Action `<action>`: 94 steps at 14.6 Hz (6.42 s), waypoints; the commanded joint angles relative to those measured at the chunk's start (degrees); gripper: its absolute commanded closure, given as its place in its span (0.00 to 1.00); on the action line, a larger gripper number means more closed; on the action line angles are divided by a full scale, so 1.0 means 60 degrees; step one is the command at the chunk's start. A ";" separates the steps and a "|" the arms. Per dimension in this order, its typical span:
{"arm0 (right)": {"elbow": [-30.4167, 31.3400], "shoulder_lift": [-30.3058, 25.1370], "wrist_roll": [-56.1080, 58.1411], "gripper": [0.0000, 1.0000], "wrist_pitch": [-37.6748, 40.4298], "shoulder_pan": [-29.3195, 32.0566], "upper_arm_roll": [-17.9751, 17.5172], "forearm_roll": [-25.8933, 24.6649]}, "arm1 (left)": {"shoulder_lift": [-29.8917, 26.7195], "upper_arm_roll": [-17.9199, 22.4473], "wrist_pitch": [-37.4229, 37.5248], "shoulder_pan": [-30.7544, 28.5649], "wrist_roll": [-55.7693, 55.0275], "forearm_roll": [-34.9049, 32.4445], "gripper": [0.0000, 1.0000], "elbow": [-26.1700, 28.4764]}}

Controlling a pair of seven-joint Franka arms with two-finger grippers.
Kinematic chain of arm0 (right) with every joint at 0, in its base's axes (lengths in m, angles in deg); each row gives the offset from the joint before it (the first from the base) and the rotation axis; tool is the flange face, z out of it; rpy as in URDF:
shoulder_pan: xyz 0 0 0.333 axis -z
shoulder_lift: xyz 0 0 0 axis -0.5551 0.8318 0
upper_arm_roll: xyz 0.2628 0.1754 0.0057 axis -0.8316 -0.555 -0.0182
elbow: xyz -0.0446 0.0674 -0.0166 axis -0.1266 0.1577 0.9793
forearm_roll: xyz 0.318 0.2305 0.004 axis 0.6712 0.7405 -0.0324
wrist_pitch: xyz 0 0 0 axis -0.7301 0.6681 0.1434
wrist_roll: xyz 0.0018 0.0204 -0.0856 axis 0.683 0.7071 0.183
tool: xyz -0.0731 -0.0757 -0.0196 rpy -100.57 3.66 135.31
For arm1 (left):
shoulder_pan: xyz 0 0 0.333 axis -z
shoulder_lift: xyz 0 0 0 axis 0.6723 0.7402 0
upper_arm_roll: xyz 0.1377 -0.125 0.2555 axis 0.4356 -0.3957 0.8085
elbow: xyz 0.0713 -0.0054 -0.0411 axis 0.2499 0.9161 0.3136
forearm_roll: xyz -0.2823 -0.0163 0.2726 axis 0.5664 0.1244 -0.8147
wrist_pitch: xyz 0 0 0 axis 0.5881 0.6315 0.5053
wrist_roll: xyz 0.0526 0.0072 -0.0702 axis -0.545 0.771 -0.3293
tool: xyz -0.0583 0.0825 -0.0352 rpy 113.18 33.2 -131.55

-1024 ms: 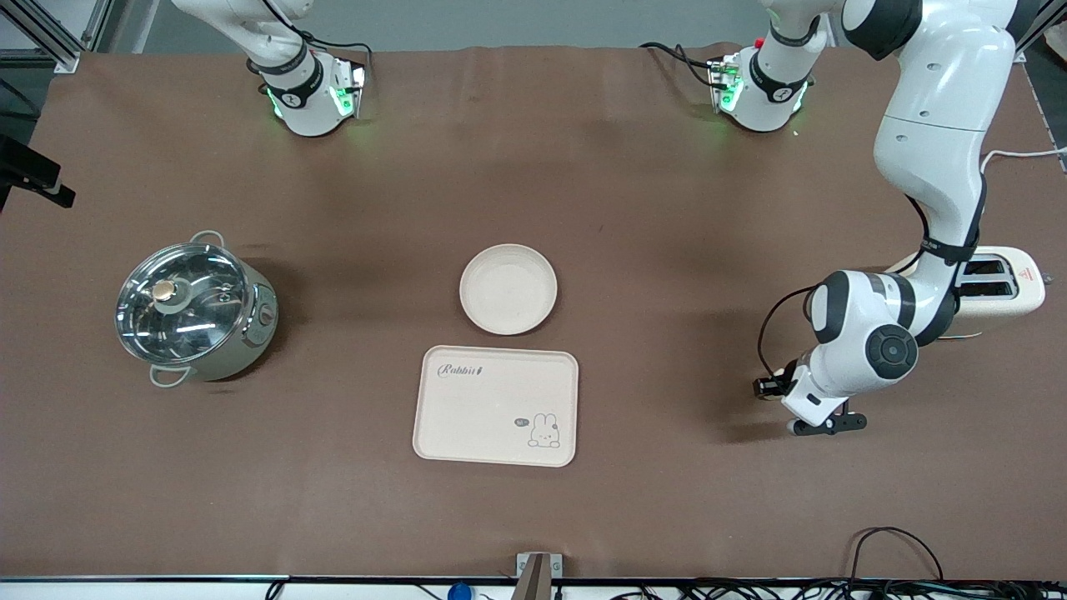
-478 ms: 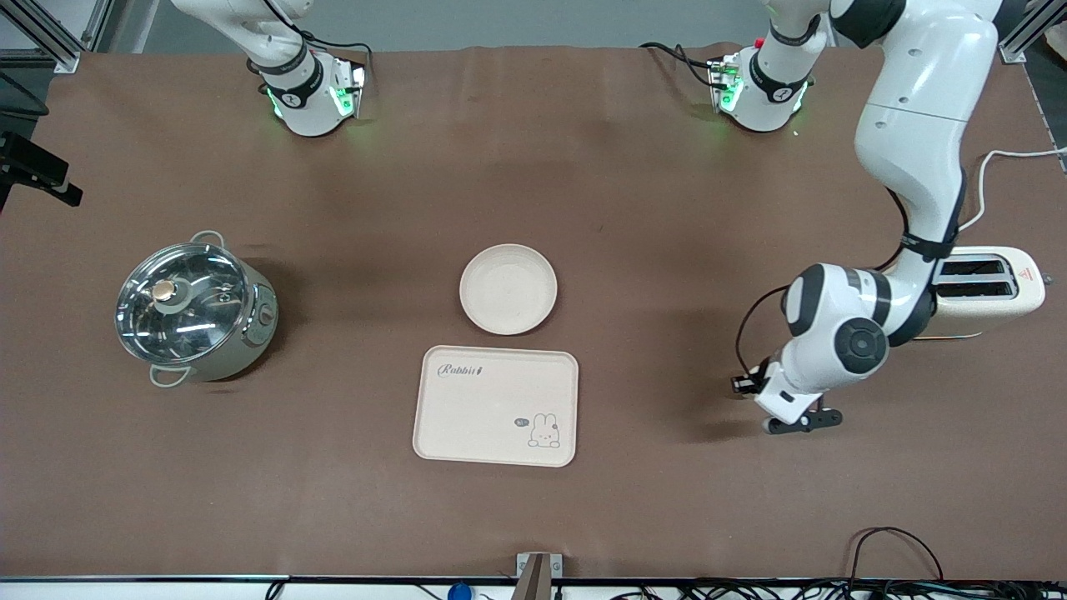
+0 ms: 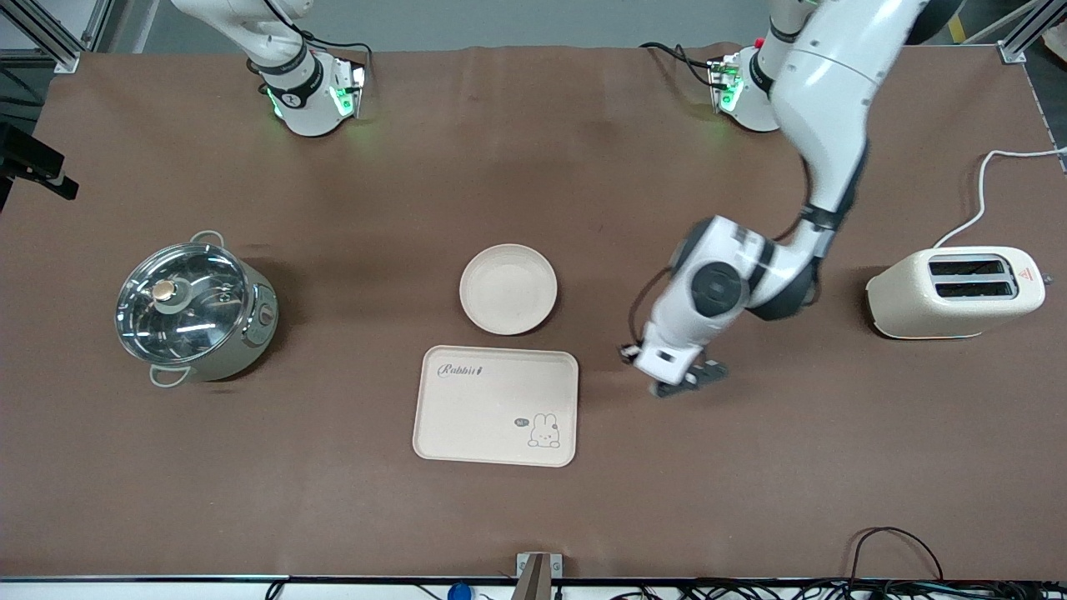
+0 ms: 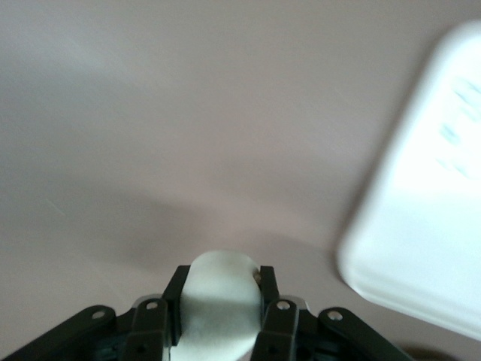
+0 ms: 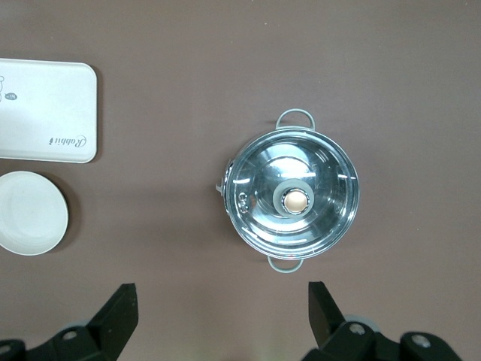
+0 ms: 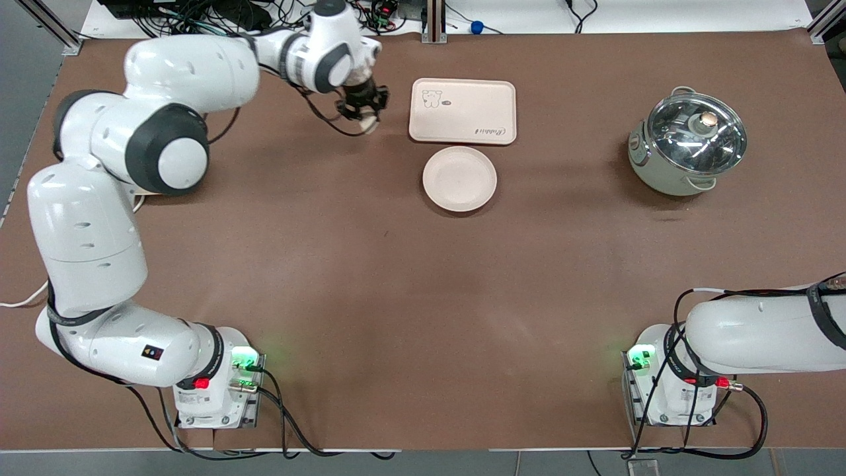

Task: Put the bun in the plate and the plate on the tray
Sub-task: 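Carry the bun with the left gripper and lower it onto the plate, then open the left gripper and withdraw it while the right gripper reaches out, then move the right gripper to the plate rim and grasp it, then lift the plate with the right gripper and carry it onto the tray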

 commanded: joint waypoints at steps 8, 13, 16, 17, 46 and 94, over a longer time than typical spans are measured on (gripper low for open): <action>0.0121 -0.0090 0.0006 0.00 -0.0778 -0.0399 0.0016 -0.0055 | 0.0860 0.0090 0.0067 0.2813 -0.4081 -0.0071 0.55 -0.1054; 0.0150 -0.0076 -0.0037 0.00 -0.0968 -0.0516 0.0016 -0.0026 | 0.1110 0.0090 -0.0592 0.3106 -0.4579 -0.0115 0.00 -0.1097; 0.0193 -0.0090 -0.0052 0.00 -0.0910 -0.0502 0.0016 -0.0011 | 0.0716 0.0105 -0.0476 0.2990 -0.4565 -0.0173 0.00 -0.1199; 0.0194 -0.0090 -0.0052 0.00 -0.0924 -0.0502 0.0016 -0.0011 | 0.0554 0.0163 -0.0432 0.2946 -0.4550 -0.0188 0.00 -0.1330; 0.7548 0.1884 -0.4402 0.00 -0.9785 -0.5612 0.0002 0.3124 | -0.6507 0.0645 0.7640 -0.4043 0.7755 0.0339 0.00 -0.0762; 0.3845 0.4974 -0.3190 1.00 -1.0475 -0.5148 -0.0101 0.5584 | -0.6508 0.0838 0.7889 -0.3925 0.7652 0.0295 0.00 -0.1024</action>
